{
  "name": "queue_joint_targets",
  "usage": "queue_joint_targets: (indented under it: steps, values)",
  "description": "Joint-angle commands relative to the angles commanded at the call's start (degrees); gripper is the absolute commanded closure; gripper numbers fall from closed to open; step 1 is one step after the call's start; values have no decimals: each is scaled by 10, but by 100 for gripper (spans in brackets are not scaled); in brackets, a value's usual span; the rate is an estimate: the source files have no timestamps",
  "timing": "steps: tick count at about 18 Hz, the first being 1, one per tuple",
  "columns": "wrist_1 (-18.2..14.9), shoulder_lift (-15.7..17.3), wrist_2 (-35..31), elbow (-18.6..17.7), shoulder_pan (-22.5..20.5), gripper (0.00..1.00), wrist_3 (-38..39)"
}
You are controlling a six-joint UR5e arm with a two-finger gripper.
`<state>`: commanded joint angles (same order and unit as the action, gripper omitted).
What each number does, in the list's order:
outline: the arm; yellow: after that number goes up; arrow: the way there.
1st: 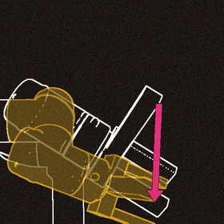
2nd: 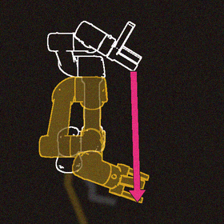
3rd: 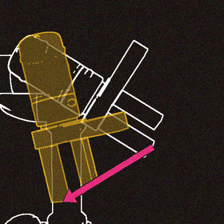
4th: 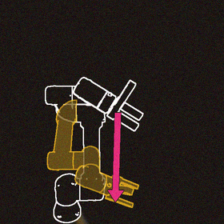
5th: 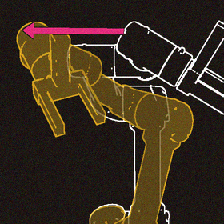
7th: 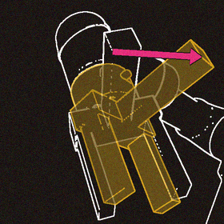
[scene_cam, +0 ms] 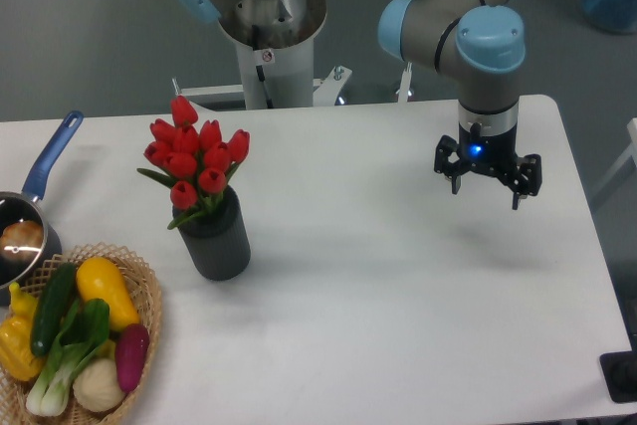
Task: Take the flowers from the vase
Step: 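Move the open gripper toward the red tulips in the black vase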
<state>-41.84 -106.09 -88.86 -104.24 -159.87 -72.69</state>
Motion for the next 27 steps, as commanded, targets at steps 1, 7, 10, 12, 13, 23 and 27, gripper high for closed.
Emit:
queue_joint_targets:
  steps: [1,7,10,12,13,23,27]
  values:
    - [-5,7,-1,-2,1,0,0]
    - [-34,58,4,-46,12,0,2]
    - [-32,97,7,-100,28,0,5]
    - [-31,116,36,-126,56,0,3]
    - [-30,125,45,-136,66,0,4]
    - [-33,166,277,-166,123,0,-50]
    - [-34,165,386,-191,121,0,-107]
